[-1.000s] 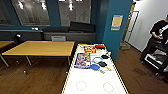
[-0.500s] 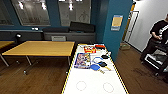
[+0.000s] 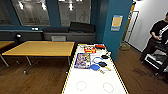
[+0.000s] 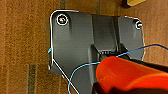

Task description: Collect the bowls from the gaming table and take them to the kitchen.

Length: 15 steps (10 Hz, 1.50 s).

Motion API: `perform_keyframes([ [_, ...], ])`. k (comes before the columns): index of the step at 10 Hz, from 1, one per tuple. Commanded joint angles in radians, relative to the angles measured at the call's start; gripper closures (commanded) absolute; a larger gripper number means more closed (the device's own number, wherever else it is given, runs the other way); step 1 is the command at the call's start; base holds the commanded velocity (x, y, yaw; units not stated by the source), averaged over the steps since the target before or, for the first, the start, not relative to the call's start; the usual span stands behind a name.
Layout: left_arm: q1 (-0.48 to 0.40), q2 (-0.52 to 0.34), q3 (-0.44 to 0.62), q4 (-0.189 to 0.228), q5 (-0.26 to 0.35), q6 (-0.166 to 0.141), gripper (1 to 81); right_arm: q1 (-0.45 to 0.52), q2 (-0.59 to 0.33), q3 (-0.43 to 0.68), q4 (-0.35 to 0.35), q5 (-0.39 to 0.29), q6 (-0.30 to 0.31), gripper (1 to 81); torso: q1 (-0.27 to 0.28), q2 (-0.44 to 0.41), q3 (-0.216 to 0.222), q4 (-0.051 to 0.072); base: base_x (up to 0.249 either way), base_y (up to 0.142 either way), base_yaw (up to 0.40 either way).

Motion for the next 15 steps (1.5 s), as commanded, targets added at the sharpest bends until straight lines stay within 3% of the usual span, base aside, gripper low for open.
perform_keyframes([
  [1,0.019,0.080,-0.114,0.023,0.024,0.009,81.1,0.028,0.031,-0.085,-0.017,-0.086,-0.001,81.1,0.000,0.000,0.000,0.000,0.000,0.000,0.000],
  [2,0.027,0.126,-0.181,0.023,0.024,0.009,81.1,0.026,0.048,-0.106,-0.020,-0.086,-0.001,81.1,0.000,0.000,0.000,0.000,0.000,0.000,0.000],
  [4,0.034,0.205,-0.293,0.023,0.024,0.009,81.1,0.023,0.056,-0.111,-0.021,-0.086,-0.004,81.1,0.000,0.000,0.041,0.000,0.000,0.000,0.000],
  [6,0.034,0.230,-0.316,0.025,0.024,0.010,81.1,0.022,0.056,-0.108,-0.021,-0.086,-0.004,81.1,0.000,0.000,0.072,0.000,0.000,0.000,0.000],
  [7,0.034,0.232,-0.316,0.025,0.024,0.009,81.1,0.021,0.056,-0.108,-0.021,-0.086,-0.004,81.1,-0.001,0.000,0.045,0.000,0.000,0.000,0.000],
  [10,0.034,0.233,-0.316,0.025,0.024,0.010,81.1,0.017,0.060,-0.103,-0.021,-0.081,-0.006,81.1,-0.002,-0.002,0.059,0.000,0.000,0.000,0.000],
  [11,0.034,0.233,-0.316,0.025,0.024,0.010,81.1,0.017,0.062,-0.103,-0.021,-0.081,-0.006,81.1,-0.002,-0.002,0.059,0.095,0.000,0.000,0.000],
  [12,0.034,0.233,-0.316,0.025,0.024,0.010,81.1,0.017,0.062,-0.101,-0.021,-0.081,-0.006,81.1,-0.002,-0.002,0.059,0.106,0.000,0.000,0.000],
  [13,0.034,0.233,-0.318,0.025,0.024,0.010,81.1,0.018,0.062,-0.101,-0.021,-0.083,-0.006,81.1,-0.002,-0.002,0.059,0.030,0.000,0.000,0.000],
  [15,0.034,0.233,-0.318,0.026,0.024,0.010,81.1,0.014,0.062,-0.106,-0.021,-0.083,-0.006,81.1,-0.002,-0.002,0.059,0.079,0.000,0.000,0.000],
])
